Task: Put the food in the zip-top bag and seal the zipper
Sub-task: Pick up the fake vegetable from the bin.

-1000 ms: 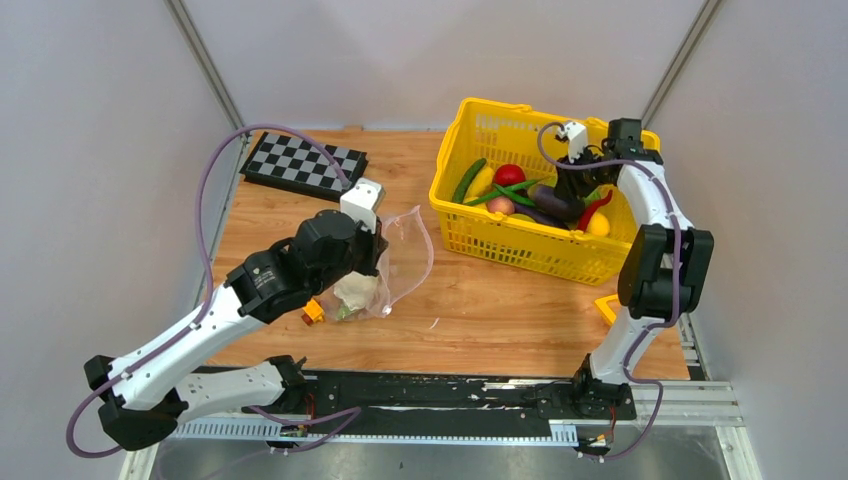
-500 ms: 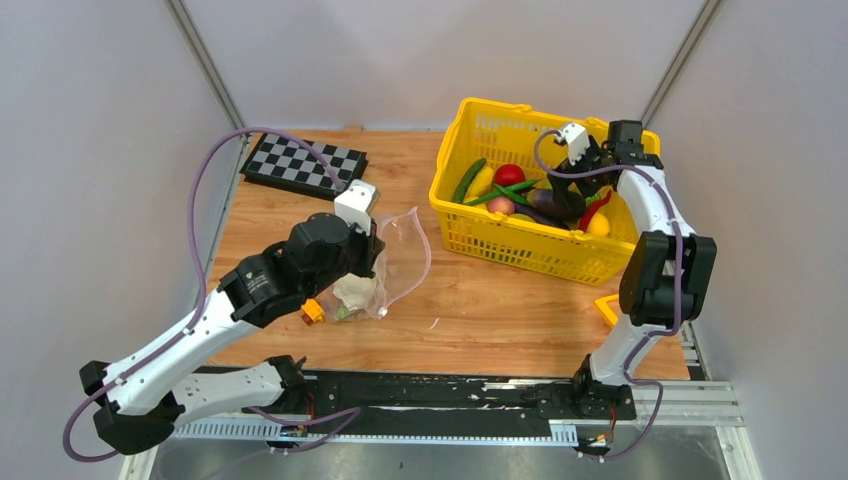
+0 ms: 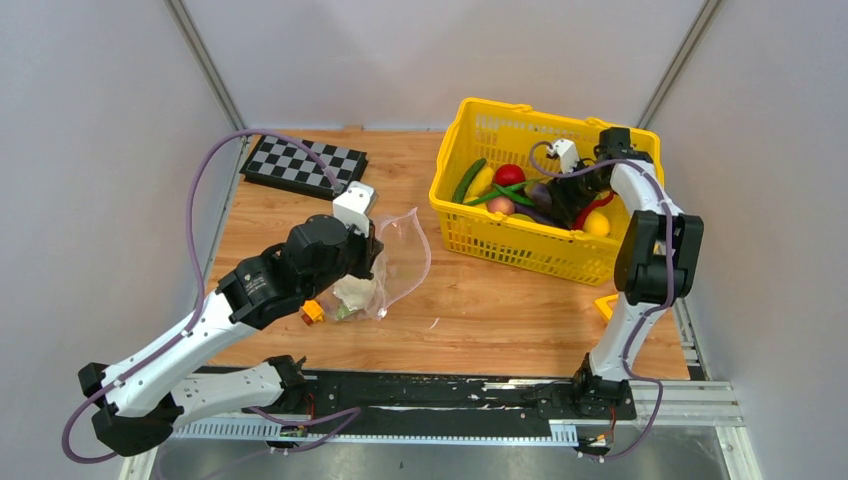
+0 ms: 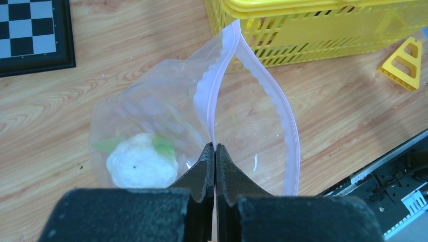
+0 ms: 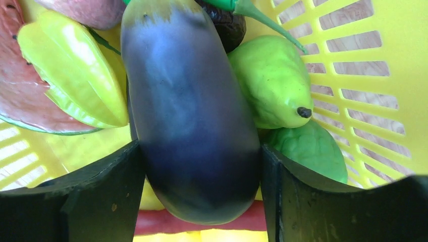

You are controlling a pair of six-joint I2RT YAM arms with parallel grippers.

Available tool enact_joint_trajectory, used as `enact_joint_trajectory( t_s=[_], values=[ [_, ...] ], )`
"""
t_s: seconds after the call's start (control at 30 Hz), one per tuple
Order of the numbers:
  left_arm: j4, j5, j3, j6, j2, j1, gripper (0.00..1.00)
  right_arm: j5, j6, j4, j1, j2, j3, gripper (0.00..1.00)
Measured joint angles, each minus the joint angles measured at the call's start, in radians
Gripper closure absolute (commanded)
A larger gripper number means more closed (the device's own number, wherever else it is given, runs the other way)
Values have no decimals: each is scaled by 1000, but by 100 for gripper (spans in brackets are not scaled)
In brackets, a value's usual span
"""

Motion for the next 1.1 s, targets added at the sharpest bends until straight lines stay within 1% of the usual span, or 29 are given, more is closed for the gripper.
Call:
enact_joint_trajectory(
  t_s=[0.1, 0.13, 0.33, 0.47, 0.57, 0.8, 0.97, 1.1],
  values=[
    [0, 0, 0, 0, 0, 0, 100, -18, 36, 37, 0, -26, -28, 53],
    [0, 0, 0, -1, 0, 0, 100, -26, 45, 51, 0, -42, -43, 56],
    [1, 2, 0, -4, 0, 0, 100, -80, 106, 120, 0, -200, -134, 62],
    [3, 9, 0, -4, 6, 0, 100, -135, 183, 179, 0, -315, -170, 68],
    [11, 19, 0, -5, 19, 0, 100, -180, 262, 238, 1, -381, -198, 68],
    [21, 45, 0, -8, 53, 0, 100, -278, 544, 457, 43, -561, -336, 68],
    [31, 48, 0, -15, 53, 0, 100, -368, 713, 589, 146, -641, -364, 67],
    [38, 47, 0, -23, 53, 0, 100, -426, 780, 693, 293, -706, -391, 66]
  ],
)
